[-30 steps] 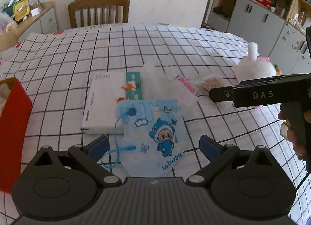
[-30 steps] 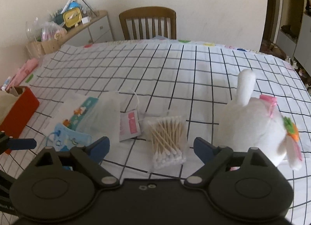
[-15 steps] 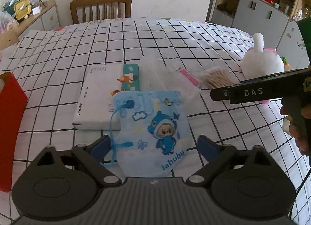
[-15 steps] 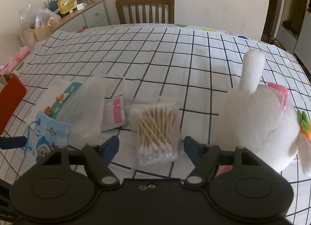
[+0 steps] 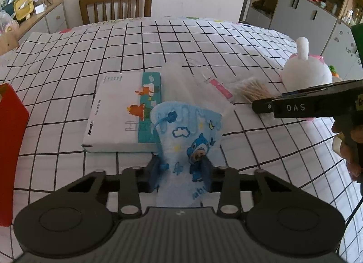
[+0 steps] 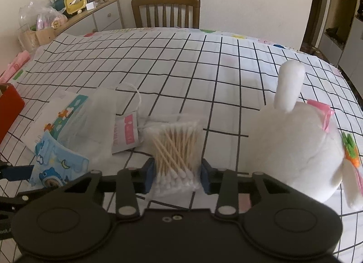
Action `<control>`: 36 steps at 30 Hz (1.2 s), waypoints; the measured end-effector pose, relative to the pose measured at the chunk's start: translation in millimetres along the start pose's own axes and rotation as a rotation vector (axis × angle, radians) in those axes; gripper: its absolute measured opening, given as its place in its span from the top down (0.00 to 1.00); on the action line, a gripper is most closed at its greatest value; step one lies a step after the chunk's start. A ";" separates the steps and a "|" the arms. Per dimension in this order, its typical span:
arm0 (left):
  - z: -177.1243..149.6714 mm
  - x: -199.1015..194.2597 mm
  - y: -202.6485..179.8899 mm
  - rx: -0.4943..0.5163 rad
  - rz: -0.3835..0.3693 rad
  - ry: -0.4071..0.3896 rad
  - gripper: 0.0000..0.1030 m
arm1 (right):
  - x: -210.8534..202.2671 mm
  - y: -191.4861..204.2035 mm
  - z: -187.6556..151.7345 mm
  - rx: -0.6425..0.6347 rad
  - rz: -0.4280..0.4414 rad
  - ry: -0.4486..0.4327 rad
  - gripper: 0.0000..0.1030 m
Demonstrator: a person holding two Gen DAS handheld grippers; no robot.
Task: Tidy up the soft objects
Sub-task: 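Lift the blue pouch with the left gripper while the right lifts the cotton swab bag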
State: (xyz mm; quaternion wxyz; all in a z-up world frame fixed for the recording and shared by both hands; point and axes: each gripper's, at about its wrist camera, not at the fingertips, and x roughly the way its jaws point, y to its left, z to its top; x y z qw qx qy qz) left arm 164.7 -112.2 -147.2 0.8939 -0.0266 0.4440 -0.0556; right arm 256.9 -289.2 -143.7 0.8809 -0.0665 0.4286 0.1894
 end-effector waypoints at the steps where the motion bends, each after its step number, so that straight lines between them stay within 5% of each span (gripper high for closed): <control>1: 0.1 -0.2 0.4 -0.001 -0.003 0.001 0.68 | -0.9 0.5 -0.2 0.000 -0.002 -0.002 0.65; 10: 0.7 -7.6 -1.5 0.017 -0.012 -0.008 0.86 | -17.2 -0.3 -9.7 0.034 -0.001 -0.017 0.68; 36: 14.1 -77.4 30.5 -0.014 -0.039 -0.105 0.89 | -111.7 61.7 -16.8 0.047 0.099 -0.127 0.69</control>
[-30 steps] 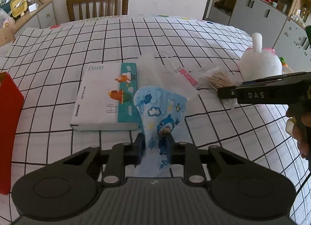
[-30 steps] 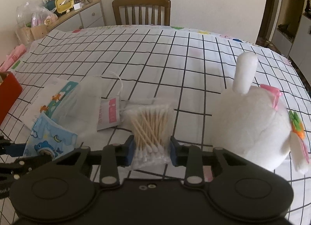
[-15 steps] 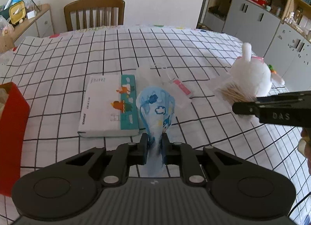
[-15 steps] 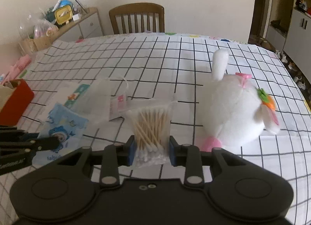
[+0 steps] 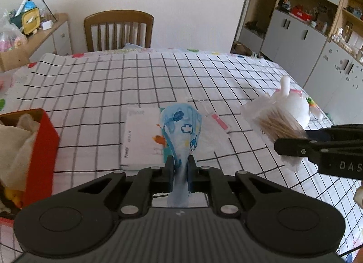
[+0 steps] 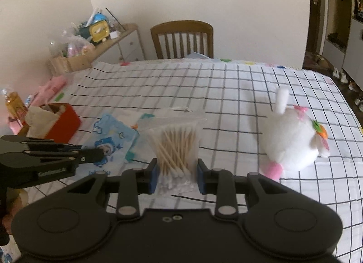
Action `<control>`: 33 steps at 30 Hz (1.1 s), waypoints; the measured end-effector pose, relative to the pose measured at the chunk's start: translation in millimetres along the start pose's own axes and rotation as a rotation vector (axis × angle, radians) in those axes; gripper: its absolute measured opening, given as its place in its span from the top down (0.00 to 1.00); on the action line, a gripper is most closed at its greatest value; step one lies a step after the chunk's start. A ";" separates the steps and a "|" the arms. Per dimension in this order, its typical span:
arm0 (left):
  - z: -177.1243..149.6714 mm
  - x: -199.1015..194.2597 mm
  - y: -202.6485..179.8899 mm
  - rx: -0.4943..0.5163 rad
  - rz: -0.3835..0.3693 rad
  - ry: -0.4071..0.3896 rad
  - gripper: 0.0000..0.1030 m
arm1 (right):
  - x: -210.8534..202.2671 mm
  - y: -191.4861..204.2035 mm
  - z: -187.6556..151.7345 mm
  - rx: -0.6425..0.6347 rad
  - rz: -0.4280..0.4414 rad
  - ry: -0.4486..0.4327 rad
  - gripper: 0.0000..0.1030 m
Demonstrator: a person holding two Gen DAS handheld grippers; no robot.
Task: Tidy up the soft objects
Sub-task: 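Lift the blue pouch with the left gripper while the right lifts the cotton swab bag, then carry the pouch and cotton swab bag with both grippers over the tin box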
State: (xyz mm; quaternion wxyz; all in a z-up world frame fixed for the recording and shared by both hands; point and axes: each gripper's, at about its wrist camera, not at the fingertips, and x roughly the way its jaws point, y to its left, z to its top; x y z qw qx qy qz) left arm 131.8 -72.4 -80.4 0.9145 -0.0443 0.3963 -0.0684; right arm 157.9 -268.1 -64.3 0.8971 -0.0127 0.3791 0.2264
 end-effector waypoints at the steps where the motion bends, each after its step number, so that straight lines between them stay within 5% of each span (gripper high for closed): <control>1: 1.2 -3.3 3.1 -0.002 0.002 -0.004 0.89 | -2.1 4.2 0.9 -0.004 0.004 -0.003 0.69; 33: -9.8 -110.5 153.0 -0.150 0.195 -0.110 0.89 | 22.1 184.5 58.1 -0.197 0.217 -0.050 0.69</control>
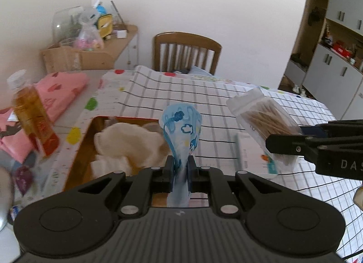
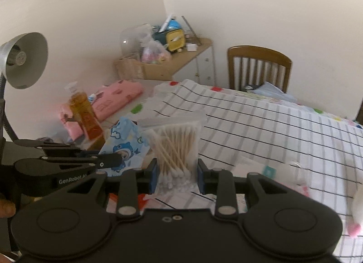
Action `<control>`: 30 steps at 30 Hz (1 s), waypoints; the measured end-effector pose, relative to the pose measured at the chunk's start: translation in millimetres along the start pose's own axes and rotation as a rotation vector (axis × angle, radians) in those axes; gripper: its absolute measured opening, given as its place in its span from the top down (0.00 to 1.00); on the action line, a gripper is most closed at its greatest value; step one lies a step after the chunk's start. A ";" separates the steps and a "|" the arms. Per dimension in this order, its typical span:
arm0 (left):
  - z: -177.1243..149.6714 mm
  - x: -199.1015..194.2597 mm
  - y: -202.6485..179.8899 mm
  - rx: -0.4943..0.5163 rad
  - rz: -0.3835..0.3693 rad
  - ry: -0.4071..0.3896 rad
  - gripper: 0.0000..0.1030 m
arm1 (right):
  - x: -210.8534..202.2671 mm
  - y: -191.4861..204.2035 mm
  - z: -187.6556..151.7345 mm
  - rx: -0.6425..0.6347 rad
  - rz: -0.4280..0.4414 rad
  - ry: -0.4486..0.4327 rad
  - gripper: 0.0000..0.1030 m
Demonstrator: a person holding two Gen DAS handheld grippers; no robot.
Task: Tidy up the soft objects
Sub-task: 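Carry the pouch and cotton swab bag with both grippers over the tin box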
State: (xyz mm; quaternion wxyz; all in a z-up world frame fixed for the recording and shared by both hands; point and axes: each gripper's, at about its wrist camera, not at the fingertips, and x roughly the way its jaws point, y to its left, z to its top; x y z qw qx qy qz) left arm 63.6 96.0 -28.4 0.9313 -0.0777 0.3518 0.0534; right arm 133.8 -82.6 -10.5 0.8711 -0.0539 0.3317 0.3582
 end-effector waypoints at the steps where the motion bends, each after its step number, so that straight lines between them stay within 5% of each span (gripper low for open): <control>1: -0.1 -1.4 4.7 -0.003 0.008 0.000 0.89 | 3.3 3.7 2.0 -0.003 0.006 0.002 0.69; 17: -0.8 13.0 67.6 -0.066 0.114 0.071 0.89 | 76.4 41.1 26.0 -0.039 0.063 0.099 0.69; 30: -1.3 45.2 88.3 -0.102 0.121 0.148 0.89 | 136.9 55.3 26.4 -0.100 0.044 0.199 0.68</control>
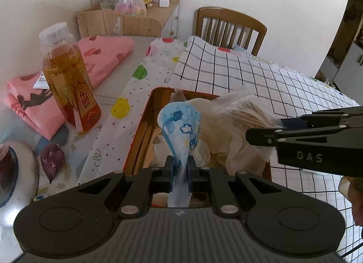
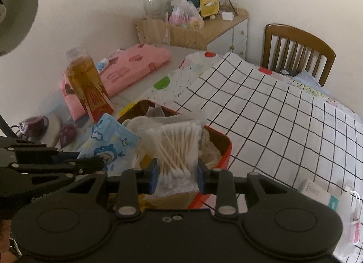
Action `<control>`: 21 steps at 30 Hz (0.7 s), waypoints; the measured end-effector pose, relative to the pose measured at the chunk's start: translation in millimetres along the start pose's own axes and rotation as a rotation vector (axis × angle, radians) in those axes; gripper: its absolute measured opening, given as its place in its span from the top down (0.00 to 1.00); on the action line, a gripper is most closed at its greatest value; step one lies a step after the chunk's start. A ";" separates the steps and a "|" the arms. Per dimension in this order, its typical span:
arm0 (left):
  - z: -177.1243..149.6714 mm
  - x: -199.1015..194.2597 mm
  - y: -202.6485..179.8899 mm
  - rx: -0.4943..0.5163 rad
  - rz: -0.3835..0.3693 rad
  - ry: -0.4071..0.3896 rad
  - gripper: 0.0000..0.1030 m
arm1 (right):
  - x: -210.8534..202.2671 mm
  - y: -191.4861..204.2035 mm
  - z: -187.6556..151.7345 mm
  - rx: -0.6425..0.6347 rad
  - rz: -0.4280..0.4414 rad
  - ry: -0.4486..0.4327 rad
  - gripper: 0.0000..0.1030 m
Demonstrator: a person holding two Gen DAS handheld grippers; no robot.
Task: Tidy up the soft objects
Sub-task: 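Carry the pouch and cotton swab bag with both grippers over the tin box, then lower the pouch into the tin box and open the left gripper while the right releases the swabs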
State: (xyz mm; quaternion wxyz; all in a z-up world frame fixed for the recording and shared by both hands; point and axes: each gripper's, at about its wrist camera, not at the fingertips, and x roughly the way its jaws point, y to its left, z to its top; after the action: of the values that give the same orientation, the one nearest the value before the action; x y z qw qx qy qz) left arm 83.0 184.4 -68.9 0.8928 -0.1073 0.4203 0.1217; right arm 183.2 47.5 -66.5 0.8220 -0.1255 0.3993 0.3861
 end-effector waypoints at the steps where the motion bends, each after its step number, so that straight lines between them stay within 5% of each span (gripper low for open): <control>1: -0.4 1.8 -0.9 0.003 0.002 0.003 0.89 | 3.4 -0.3 0.5 -0.002 -0.001 0.006 0.68; 21: 0.3 29.7 -6.3 0.025 0.000 0.058 0.89 | 33.6 -0.3 -4.6 -0.125 0.016 0.037 0.64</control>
State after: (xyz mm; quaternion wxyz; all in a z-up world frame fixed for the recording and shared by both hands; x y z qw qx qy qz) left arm 103.4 182.3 -91.2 0.8815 -0.0994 0.4475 0.1134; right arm 193.7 62.8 -94.8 0.8021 -0.1805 0.3903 0.4145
